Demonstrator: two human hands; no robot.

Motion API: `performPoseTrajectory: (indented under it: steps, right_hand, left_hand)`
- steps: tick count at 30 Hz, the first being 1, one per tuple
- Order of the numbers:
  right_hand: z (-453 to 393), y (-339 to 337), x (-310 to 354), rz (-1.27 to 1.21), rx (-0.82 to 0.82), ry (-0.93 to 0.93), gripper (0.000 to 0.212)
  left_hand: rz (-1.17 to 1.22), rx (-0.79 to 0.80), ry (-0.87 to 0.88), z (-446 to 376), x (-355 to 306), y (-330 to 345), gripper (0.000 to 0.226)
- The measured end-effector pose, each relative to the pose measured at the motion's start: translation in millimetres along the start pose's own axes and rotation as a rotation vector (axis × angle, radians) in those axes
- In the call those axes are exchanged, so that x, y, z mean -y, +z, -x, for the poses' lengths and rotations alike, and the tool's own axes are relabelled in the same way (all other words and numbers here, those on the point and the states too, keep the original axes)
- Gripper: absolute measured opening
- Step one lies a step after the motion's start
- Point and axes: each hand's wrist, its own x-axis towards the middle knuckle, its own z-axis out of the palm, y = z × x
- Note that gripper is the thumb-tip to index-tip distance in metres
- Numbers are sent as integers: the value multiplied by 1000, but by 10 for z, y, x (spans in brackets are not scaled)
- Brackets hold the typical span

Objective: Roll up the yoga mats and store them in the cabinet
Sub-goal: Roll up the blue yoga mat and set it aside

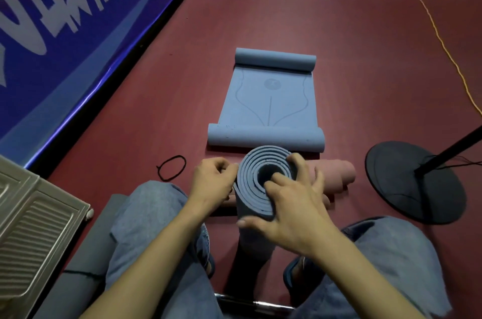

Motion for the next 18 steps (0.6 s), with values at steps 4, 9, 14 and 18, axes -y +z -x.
performPoseTrajectory:
  steps: [4,9,14,18]
  right_hand:
    - [252,221,55,-55,-142,-334,34]
    - [578,532,540,80,-239,-597,18]
    - [219,380,418,120,-286,-365,45]
    - [97,262,-109,49,-375,121,53]
  left_hand:
    - [307,-182,-172,-278,86,-250,39]
    - [147,11,-126,-405,101,-416,37]
    - [-1,-13,-74,-214,314,-380,32]
    - [220,-32,-108,-82,481,-418,31]
